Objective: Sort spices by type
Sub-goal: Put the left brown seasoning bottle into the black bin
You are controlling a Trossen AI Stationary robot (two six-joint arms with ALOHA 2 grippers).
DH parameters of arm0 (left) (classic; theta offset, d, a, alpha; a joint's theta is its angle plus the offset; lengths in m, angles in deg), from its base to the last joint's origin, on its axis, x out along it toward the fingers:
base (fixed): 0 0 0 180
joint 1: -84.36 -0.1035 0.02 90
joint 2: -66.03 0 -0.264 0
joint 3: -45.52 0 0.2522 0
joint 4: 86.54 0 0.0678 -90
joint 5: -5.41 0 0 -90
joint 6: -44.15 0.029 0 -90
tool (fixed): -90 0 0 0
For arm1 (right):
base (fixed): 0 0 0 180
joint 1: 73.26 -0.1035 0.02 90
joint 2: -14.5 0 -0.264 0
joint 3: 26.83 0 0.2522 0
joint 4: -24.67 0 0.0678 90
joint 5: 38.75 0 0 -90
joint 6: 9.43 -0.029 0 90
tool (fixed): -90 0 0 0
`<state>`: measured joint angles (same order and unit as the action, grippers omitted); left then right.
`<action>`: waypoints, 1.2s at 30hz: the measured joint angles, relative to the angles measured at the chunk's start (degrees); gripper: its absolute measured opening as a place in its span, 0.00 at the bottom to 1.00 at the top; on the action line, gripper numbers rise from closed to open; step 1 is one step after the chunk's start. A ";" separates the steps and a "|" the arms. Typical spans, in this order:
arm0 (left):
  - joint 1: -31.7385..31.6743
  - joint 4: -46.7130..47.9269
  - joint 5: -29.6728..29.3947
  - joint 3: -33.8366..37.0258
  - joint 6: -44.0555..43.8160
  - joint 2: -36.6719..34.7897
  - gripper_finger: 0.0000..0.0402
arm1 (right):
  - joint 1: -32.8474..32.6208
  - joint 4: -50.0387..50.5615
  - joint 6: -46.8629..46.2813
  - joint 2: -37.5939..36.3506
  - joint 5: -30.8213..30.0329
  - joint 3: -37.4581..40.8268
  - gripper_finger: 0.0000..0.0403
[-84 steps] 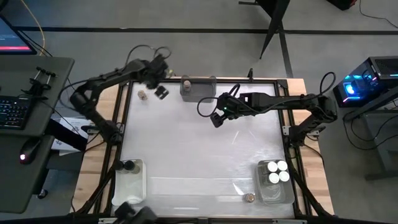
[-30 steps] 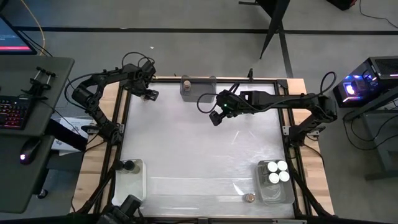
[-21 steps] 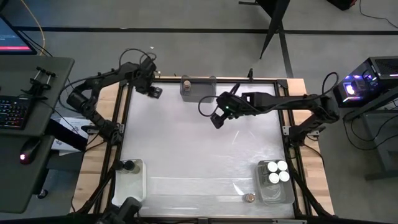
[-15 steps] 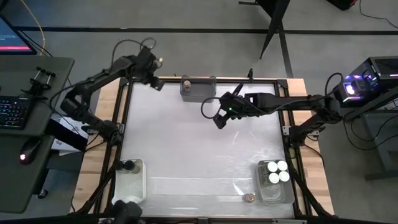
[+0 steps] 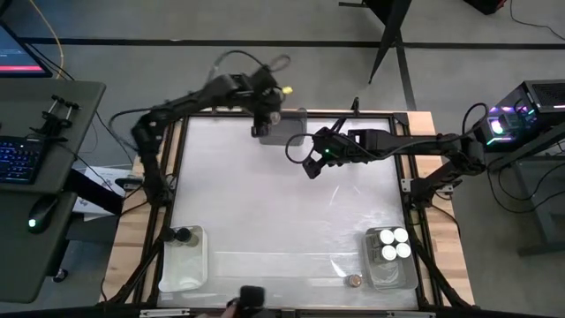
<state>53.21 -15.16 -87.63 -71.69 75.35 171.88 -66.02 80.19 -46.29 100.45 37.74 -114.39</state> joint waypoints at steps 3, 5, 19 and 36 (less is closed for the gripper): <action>0.36 3.41 -1.95 -2.98 8.29 6.23 0.34 | -0.12 0.01 -0.70 0.00 0.02 0.00 0.94; 0.26 3.50 -2.84 -3.05 14.38 8.65 0.34 | -0.46 0.02 -0.67 0.01 0.00 0.00 0.94; -5.30 5.61 0.35 -3.16 12.14 18.20 0.36 | -1.28 0.10 -2.16 0.02 -0.99 0.00 0.94; -5.36 5.08 -0.10 -3.18 8.00 18.82 0.54 | -1.28 0.17 -1.69 0.04 -1.32 0.00 0.94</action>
<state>47.85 -10.09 -87.73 -74.87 83.35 190.70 -67.30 80.36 -47.99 100.50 36.42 -114.39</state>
